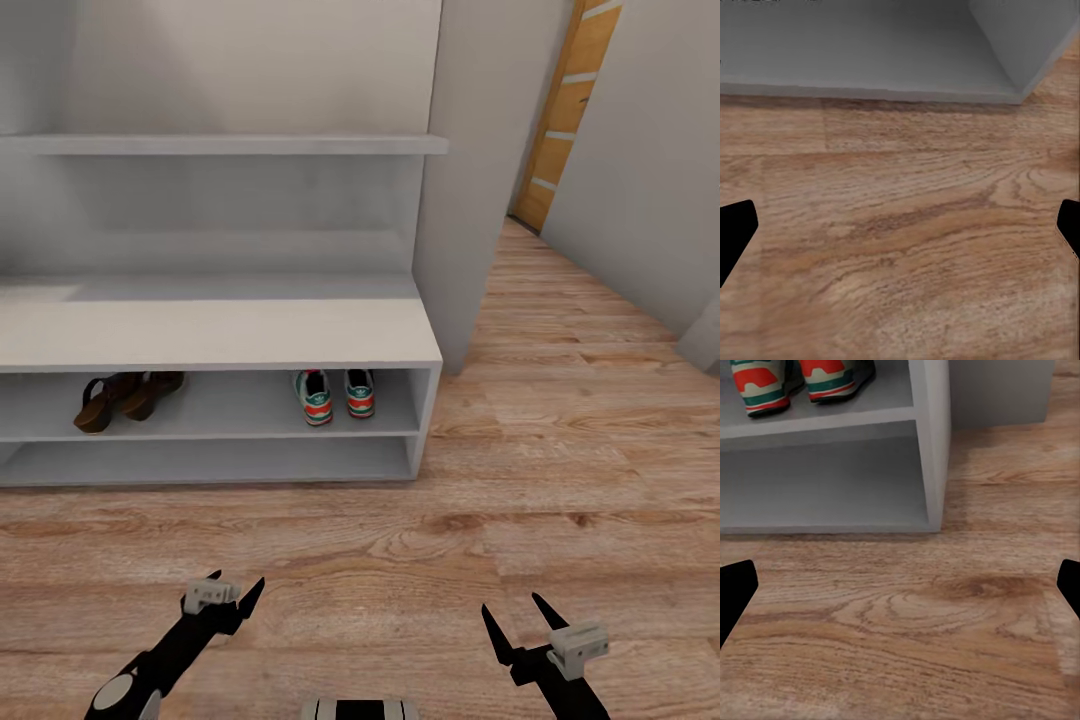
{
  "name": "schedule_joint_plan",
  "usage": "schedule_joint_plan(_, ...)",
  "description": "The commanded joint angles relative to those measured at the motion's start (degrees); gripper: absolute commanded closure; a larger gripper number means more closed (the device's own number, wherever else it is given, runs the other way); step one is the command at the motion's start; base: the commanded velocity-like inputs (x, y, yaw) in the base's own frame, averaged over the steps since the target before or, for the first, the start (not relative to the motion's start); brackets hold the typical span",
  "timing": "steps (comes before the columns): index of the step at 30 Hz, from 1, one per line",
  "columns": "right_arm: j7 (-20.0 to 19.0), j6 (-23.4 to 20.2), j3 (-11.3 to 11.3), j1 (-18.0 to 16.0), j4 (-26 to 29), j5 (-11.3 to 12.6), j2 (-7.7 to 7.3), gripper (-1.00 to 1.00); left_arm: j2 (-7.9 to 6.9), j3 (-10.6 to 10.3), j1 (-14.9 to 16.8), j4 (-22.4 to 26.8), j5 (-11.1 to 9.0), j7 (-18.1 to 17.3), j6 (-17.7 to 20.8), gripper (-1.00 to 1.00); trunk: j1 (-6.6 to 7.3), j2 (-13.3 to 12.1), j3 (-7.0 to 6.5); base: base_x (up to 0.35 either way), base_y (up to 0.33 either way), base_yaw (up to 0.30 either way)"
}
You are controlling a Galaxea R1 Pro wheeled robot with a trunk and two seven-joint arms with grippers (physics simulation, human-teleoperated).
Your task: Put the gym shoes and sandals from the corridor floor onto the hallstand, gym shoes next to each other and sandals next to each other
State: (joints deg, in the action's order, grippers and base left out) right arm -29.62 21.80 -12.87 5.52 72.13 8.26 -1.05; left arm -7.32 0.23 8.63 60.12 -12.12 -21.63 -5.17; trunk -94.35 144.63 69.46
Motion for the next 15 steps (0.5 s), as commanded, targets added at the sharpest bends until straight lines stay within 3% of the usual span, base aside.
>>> schedule_joint_plan(1, 0.0, 0.0, 0.0, 0.0, 0.0, 0.0, 0.0, -1.0, 0.01, 0.0, 0.0, 0.0, 0.0, 0.0, 0.0, -1.0, 0.0, 0.0, 0.0, -0.004, 0.0, 0.0)
schedule_joint_plan(9, 0.0, 0.0, 0.0, 0.0, 0.2, 0.0, 0.0, -1.0, 1.27, 1.3, 0.6, -1.3, 0.0, 4.5, 0.0, -1.0, 0.0, 0.0, 0.0, -0.002, 0.0, 0.0)
schedule_joint_plan(15, 0.0, 0.0, 0.1, 0.0, 0.2, 0.0, 0.0, -1.0, 1.54, 1.6, 1.2, -3.9, -0.1, 5.8, 0.0, -1.0, 0.0, 0.0, 0.0, 0.0, 0.0, 0.0)
